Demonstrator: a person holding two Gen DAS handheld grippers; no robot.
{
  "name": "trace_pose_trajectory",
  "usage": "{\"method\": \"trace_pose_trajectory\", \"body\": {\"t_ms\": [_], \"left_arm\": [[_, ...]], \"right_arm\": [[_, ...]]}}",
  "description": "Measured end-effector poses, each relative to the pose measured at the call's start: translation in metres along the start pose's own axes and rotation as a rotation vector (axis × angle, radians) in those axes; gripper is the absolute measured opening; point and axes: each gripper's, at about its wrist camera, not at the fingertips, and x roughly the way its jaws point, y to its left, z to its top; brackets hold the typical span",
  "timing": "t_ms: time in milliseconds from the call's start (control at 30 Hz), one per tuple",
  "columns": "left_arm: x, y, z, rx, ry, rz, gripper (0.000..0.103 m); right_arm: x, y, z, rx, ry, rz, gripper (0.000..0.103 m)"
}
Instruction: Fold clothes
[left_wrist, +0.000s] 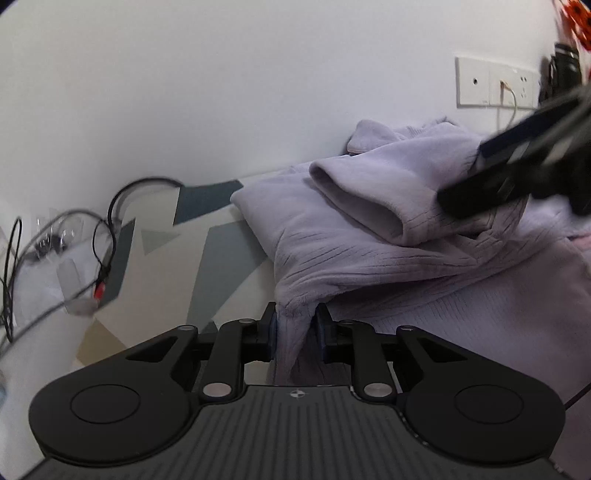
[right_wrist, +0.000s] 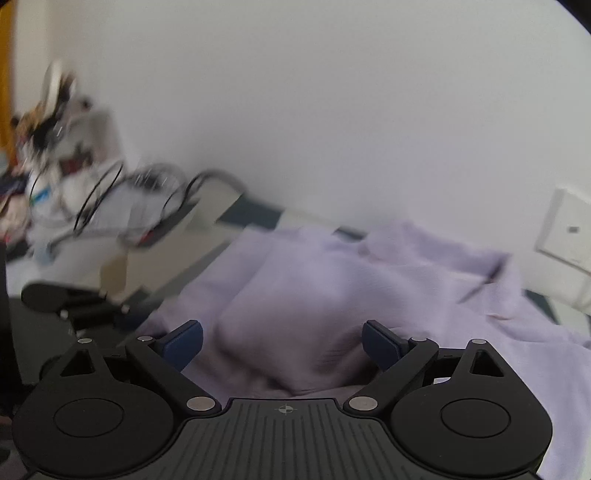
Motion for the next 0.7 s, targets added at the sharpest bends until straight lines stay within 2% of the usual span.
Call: {"method": "trace_pose_trajectory", "body": {"t_ms": [67, 167, 200, 233, 300, 367, 467, 567, 633, 700], "left_arm": [[0.002, 0.002, -0.002, -0.009, 0.005, -0.003, 0.022], [0.005, 0.007, -0.002, -0.034, 0.011, -0.009, 0.027], [0.007, 0.010, -0.003, -0.049, 0.013, -0.009, 0.029], [0.008, 0.012, -0.003, -0.062, 0.013, -0.007, 0.034], [0.008, 0.015, -0.004, -0.084, 0.015, -0.010, 0.035], [0.008, 0.017, -0.004, -0.097, 0.021, -0.020, 0.035], [0.010, 0.021, -0.004, -0.114, 0.024, -0.037, 0.035], [0.010, 0.025, -0.005, -0.143, 0.025, -0.052, 0.035], [0.010, 0.027, -0.006, -0.161, 0.027, -0.057, 0.035], [0.010, 0.028, -0.006, -0.177, 0.030, -0.060, 0.035]], "right_arm": [[0.015, 0.006, -0.001, -0.024, 0.032, -0.029, 0.084], [0.030, 0.011, -0.004, -0.042, 0.072, -0.091, 0.067], [0.032, 0.010, -0.005, -0.042, 0.078, -0.111, 0.055], [0.033, 0.008, -0.007, -0.041, 0.078, -0.132, 0.034], [0.020, -0.010, -0.007, 0.049, 0.036, -0.116, 0.010], [0.000, -0.031, -0.005, 0.170, -0.035, -0.104, 0.009], [-0.057, -0.079, -0.008, 0.425, -0.238, -0.105, 0.008], [-0.109, -0.132, -0.032, 0.680, -0.390, -0.193, 0.008], [-0.131, -0.169, -0.066, 0.892, -0.412, -0.227, 0.008], [-0.144, -0.196, -0.103, 1.042, -0.388, -0.269, 0.009]]}}
